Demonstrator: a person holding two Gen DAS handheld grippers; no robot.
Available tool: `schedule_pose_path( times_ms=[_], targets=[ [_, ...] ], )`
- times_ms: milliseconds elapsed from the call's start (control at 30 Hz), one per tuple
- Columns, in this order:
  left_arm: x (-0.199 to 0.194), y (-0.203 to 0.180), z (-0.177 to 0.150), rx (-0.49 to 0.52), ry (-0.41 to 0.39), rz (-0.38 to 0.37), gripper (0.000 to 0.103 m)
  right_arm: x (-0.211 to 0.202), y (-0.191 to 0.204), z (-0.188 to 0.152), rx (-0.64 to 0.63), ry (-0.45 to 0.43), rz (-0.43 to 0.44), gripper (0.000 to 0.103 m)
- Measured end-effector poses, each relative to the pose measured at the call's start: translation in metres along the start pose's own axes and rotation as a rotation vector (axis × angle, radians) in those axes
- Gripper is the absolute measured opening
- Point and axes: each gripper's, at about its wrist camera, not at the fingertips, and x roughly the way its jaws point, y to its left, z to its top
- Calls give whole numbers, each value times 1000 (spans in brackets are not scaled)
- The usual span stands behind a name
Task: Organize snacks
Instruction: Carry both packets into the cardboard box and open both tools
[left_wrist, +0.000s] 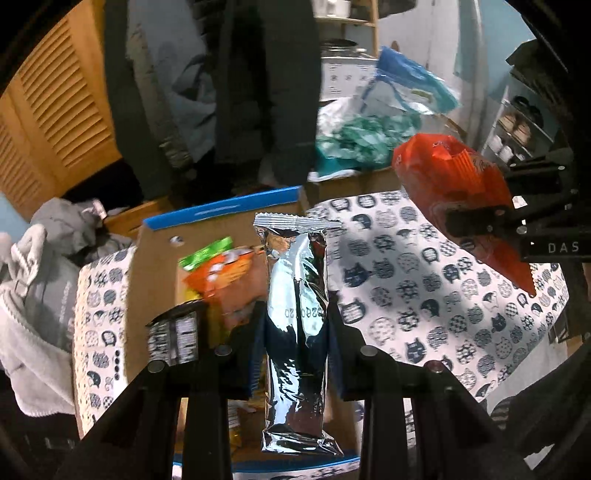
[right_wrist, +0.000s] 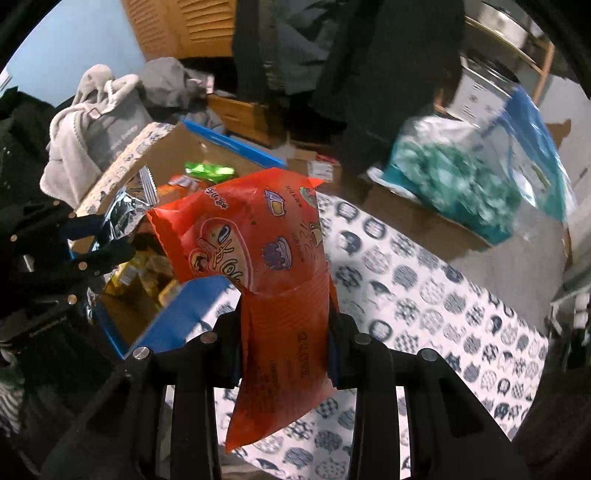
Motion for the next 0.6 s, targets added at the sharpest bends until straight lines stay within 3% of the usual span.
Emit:
schedule_pose_path(
  times_ms=[267, 600],
  targets=[
    [12, 51, -14, -87, 15, 33, 30, 25, 33, 35, -54, 21, 21, 31],
    [32, 89, -27, -160, 51, 71, 30, 64, 62, 79, -120, 50, 8, 31]
  ],
)
